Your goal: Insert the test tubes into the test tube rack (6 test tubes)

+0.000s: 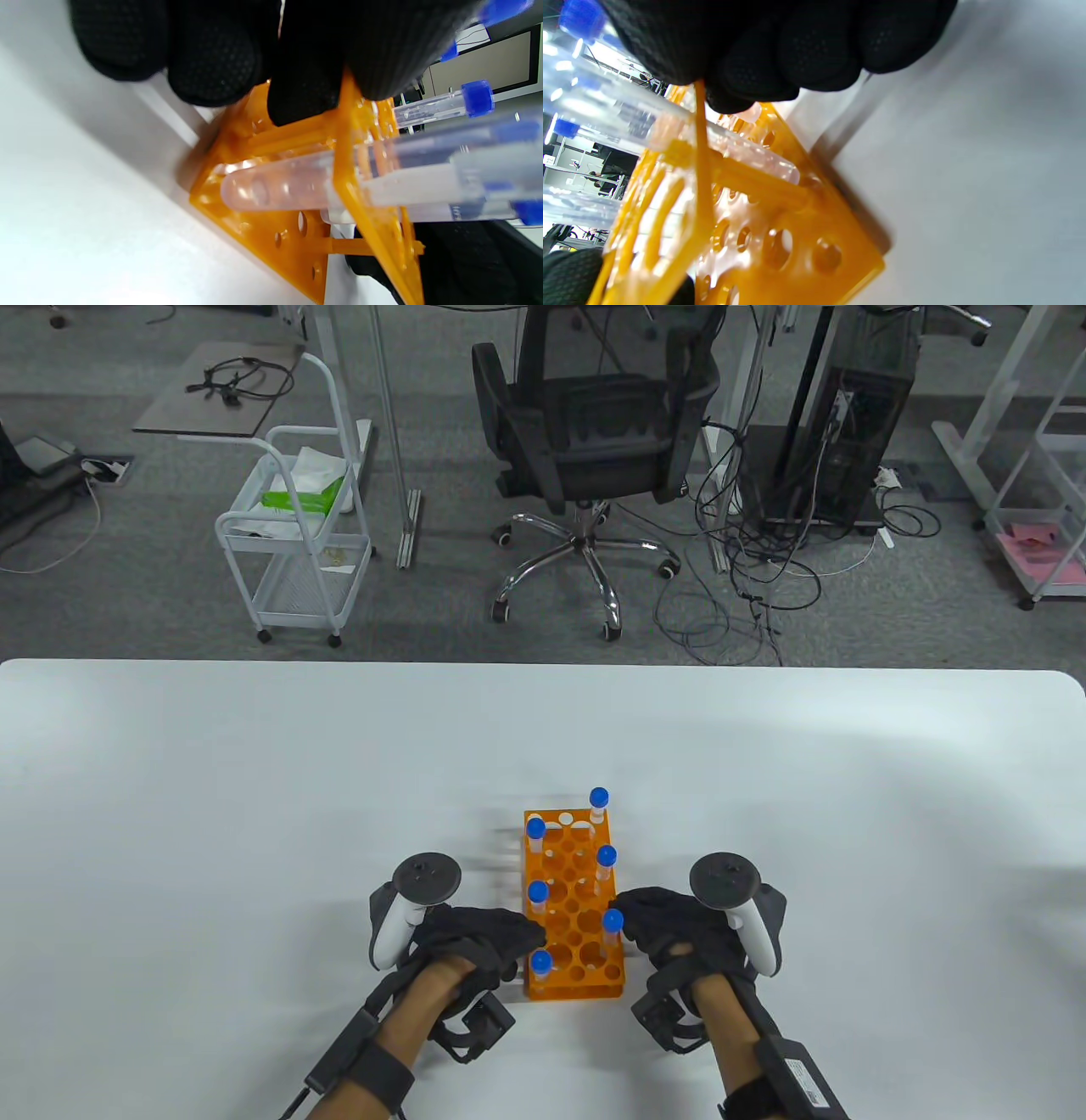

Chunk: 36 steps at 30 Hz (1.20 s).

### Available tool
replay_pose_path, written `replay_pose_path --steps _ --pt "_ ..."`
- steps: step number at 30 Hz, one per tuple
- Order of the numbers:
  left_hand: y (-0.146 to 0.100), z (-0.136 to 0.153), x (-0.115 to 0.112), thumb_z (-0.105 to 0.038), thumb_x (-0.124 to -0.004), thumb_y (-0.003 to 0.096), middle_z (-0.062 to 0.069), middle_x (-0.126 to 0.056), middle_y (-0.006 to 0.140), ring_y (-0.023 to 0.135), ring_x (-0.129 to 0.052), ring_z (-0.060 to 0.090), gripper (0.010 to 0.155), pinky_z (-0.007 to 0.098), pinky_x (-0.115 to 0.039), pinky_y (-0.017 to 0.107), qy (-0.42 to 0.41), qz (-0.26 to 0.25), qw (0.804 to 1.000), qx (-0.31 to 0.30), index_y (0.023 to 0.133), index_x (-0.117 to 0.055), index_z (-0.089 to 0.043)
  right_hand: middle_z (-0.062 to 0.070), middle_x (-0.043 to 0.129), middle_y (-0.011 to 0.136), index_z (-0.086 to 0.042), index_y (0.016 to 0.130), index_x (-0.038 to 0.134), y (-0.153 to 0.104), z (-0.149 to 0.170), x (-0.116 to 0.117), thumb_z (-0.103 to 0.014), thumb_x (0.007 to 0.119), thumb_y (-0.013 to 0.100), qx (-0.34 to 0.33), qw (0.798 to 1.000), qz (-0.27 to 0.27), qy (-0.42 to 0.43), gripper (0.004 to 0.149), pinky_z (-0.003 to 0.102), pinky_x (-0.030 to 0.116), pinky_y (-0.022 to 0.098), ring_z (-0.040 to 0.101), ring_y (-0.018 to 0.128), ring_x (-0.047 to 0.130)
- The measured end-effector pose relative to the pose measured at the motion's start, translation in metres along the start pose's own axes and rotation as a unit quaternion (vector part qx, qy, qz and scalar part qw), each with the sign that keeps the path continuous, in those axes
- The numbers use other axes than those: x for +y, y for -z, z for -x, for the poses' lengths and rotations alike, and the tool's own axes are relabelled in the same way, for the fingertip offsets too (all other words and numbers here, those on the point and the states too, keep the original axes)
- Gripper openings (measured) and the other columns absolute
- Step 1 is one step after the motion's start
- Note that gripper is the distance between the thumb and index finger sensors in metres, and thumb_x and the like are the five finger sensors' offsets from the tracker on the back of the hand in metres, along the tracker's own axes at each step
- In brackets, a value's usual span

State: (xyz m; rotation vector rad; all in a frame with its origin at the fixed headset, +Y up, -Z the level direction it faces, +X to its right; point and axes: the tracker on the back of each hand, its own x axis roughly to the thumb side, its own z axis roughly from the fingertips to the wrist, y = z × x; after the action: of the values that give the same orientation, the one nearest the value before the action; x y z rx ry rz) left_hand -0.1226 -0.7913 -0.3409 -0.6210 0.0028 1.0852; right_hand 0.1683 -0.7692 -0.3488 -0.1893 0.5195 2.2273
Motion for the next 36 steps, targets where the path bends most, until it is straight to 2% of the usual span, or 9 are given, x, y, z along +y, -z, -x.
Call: replay_pose_path --steps 7,15,19,21,26,29,32,35,36 --pt "-0.003 0.0 0.002 -0.048 -0.08 0.0431 0.018 -0.08 0.087 0.057 -0.093 0.026 0.05 0.046 -0.08 0.042 -0.001 0.012 1.0 0.009 0.077 -0.093 -0.014 -0.007 0.094 0.077 -0.034 0.085 0.085 -0.001 -0.001 -0.001 -0.054 0.078 0.047 -0.008 1.0 0.013 -0.019 0.044 0.047 0.077 0.059 0.017 0.064 0.093" --pt "-0.035 0.001 0.032 -0.051 -0.073 0.0442 0.027 -0.072 0.094 0.074 -0.084 0.04 0.062 0.056 -0.072 0.052 0.002 -0.1 0.995 0.003 0.089 -0.081 -0.009 0.001 0.089 0.088 -0.028 0.093 0.078 -0.029 -0.015 -0.031 -0.057 0.074 0.045 -0.079 0.982 0.128 -0.119 0.056 0.053 0.075 0.057 0.027 0.073 0.092" --pt "-0.06 -0.033 0.046 -0.058 -0.075 0.0419 0.022 -0.055 0.106 0.091 -0.068 0.041 0.07 0.062 -0.059 0.064 0.076 -0.168 0.979 -0.082 0.096 -0.07 -0.015 0.003 0.083 0.095 -0.027 0.098 0.069 -0.056 -0.027 -0.043 -0.061 0.073 0.043 -0.126 0.971 0.153 -0.133 0.064 0.053 0.073 0.059 0.03 0.08 0.087" --pt "-0.083 -0.059 0.046 -0.061 -0.074 0.0415 0.018 -0.043 0.111 0.099 -0.056 0.039 0.073 0.064 -0.051 0.068 0.13 -0.207 0.958 -0.152 0.101 -0.063 -0.019 0.005 0.076 0.1 -0.026 0.101 0.063 -0.079 -0.043 -0.046 -0.064 0.072 0.043 -0.169 0.97 0.144 -0.102 0.071 0.055 0.07 0.062 0.032 0.085 0.082" --pt "-0.125 -0.081 0.021 -0.064 -0.071 0.0429 0.011 -0.015 0.116 0.108 -0.024 0.037 0.077 0.068 -0.029 0.073 0.2 -0.166 0.939 -0.227 0.108 -0.044 -0.034 0.004 0.06 0.111 -0.028 0.107 0.049 -0.11 -0.064 -0.028 -0.072 0.067 0.041 -0.229 0.964 0.112 -0.073 0.081 0.059 0.06 0.07 0.036 0.099 0.068" --pt "-0.138 -0.078 0.001 -0.065 -0.07 0.0431 0.008 -0.006 0.116 0.108 -0.012 0.035 0.078 0.069 -0.017 0.073 0.226 -0.141 0.933 -0.243 0.108 -0.036 -0.04 0.006 0.044 0.117 -0.027 0.111 0.033 -0.113 -0.06 -0.01 -0.074 0.065 0.041 -0.23 0.96 0.049 -0.153 0.09 0.063 0.051 0.072 0.04 0.106 0.055" --pt "-0.138 -0.07 -0.011 -0.066 -0.069 0.0439 0.004 0.008 0.111 0.104 0.005 0.032 0.08 0.068 -0.002 0.069 0.23 -0.114 0.936 -0.24 0.106 -0.024 -0.044 0.007 0.03 0.119 -0.026 0.11 0.021 -0.113 -0.046 -0.001 -0.079 0.062 0.039 -0.248 0.952 0.088 -0.153 0.097 0.067 0.051 0.07 0.043 0.109 0.046" --pt "-0.128 -0.061 -0.018 -0.067 -0.068 0.0438 0.001 0.017 0.106 0.099 0.016 0.028 0.083 0.066 0.007 0.065 0.232 -0.09 0.942 -0.224 0.102 -0.013 -0.047 0.009 0.019 0.119 -0.027 0.109 0.016 -0.114 -0.043 0.003 -0.081 0.06 0.038 -0.255 0.956 0.051 -0.132 0.1 0.075 0.036 0.067 0.048 0.109 0.023" --pt "-0.123 -0.058 -0.02 -0.067 -0.068 0.0438 0.001 0.019 0.105 0.098 0.018 0.028 0.084 0.066 0.008 0.064 0.236 -0.084 0.944 -0.216 0.101 -0.01 -0.047 0.008 0.018 0.119 -0.028 0.109 0.016 -0.119 -0.045 0.002 -0.082 0.06 0.037 -0.269 0.952 0.069 -0.133 0.1 0.076 0.033 0.067 0.048 0.11 0.016"
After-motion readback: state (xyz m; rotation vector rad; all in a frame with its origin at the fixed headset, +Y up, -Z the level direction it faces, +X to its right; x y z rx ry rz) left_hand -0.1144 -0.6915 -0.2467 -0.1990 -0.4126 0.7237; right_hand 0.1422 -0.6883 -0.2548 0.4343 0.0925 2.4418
